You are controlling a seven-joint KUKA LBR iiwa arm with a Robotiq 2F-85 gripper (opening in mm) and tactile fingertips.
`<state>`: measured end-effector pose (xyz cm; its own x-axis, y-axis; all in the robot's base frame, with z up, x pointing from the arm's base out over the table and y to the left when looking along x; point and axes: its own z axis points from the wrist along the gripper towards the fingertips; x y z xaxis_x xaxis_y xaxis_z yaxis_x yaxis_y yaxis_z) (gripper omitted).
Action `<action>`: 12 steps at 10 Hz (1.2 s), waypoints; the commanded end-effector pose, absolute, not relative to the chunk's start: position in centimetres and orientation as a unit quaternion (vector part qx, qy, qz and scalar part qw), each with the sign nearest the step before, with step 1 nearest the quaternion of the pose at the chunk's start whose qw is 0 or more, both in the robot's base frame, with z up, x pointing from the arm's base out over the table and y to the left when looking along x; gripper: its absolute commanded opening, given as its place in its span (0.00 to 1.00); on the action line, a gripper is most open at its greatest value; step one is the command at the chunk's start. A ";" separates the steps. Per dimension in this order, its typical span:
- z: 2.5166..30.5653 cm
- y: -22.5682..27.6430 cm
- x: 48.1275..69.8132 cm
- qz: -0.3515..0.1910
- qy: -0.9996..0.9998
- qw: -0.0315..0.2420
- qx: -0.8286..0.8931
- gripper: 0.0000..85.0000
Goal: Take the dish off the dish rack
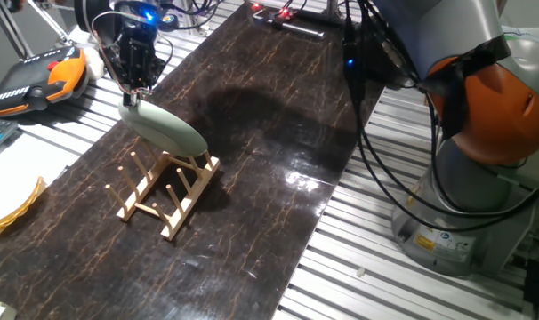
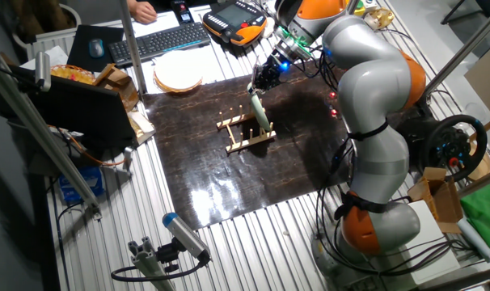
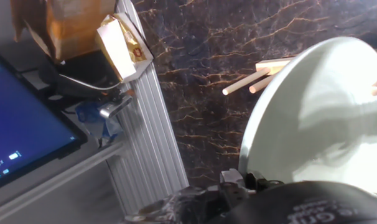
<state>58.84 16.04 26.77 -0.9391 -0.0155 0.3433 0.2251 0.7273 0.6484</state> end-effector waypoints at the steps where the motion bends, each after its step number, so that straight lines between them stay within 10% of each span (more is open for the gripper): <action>1: 26.8 16.0 58.8 -0.372 -0.911 0.168 -0.063 0.01; 12: 29.5 14.4 58.9 -0.398 -0.890 0.208 -0.079 0.01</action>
